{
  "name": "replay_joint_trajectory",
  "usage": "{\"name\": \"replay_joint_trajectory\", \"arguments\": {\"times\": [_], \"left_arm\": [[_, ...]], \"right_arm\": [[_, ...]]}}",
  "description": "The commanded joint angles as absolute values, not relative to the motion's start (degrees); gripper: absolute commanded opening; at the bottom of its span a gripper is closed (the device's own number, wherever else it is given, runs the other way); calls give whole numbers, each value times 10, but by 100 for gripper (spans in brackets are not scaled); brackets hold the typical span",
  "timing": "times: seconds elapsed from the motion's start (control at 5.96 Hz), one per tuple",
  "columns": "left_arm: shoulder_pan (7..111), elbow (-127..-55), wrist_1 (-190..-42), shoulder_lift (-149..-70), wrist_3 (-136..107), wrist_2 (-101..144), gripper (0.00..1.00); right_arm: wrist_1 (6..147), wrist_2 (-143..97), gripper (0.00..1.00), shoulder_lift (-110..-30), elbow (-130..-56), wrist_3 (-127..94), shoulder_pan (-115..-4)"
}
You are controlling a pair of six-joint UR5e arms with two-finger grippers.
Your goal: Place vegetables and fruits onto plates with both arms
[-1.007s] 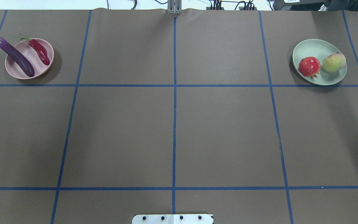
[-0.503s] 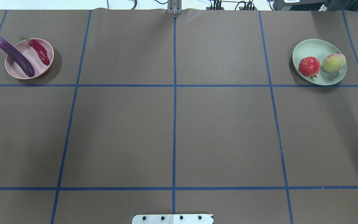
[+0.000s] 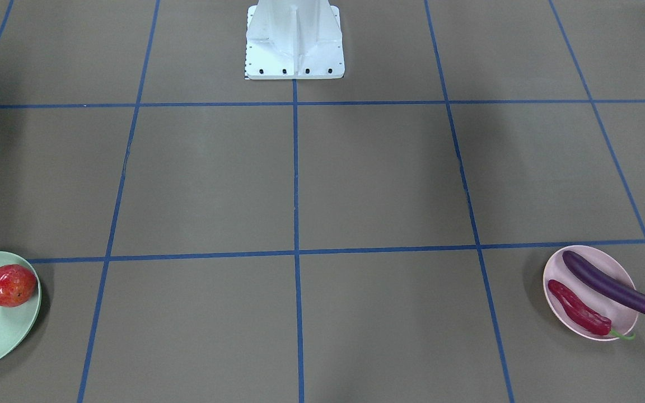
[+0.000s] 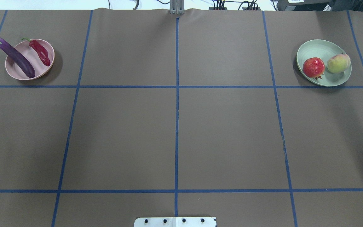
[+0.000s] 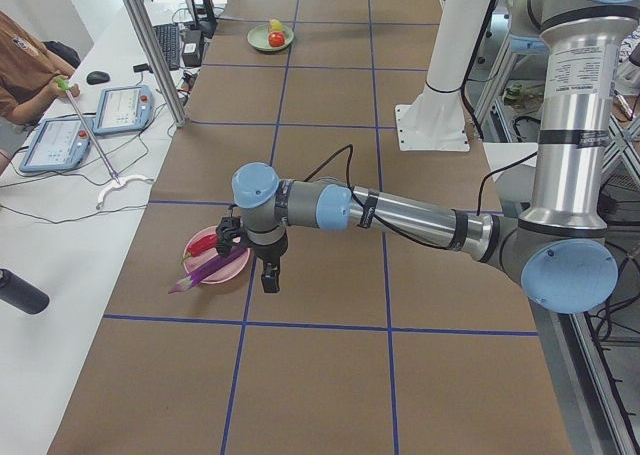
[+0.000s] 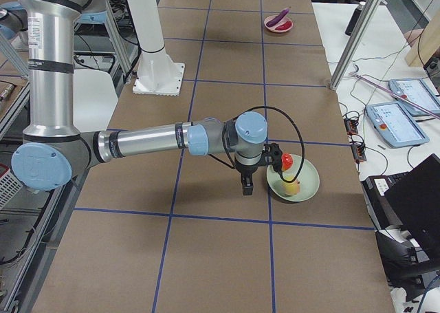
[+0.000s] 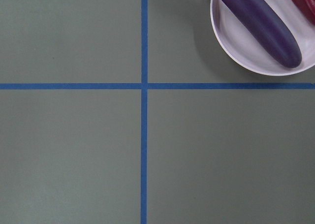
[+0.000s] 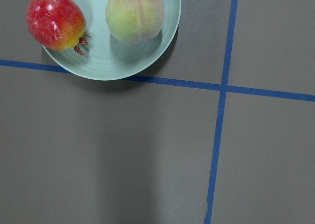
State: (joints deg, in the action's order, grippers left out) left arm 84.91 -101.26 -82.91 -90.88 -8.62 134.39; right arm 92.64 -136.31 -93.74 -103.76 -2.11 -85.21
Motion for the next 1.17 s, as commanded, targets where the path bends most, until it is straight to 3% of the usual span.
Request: {"name": "replay_joint_trajectory", "arguments": {"times": [0.0, 1.01], "left_arm": [[849, -1013, -830, -909, -91, 1346, 100], [846, -1006, -836, -910, -91, 1347, 100]], "right_arm": [[926, -1363, 100, -938, -1038, -21, -850], [926, -1363, 100, -939, -1037, -21, -850]]}}
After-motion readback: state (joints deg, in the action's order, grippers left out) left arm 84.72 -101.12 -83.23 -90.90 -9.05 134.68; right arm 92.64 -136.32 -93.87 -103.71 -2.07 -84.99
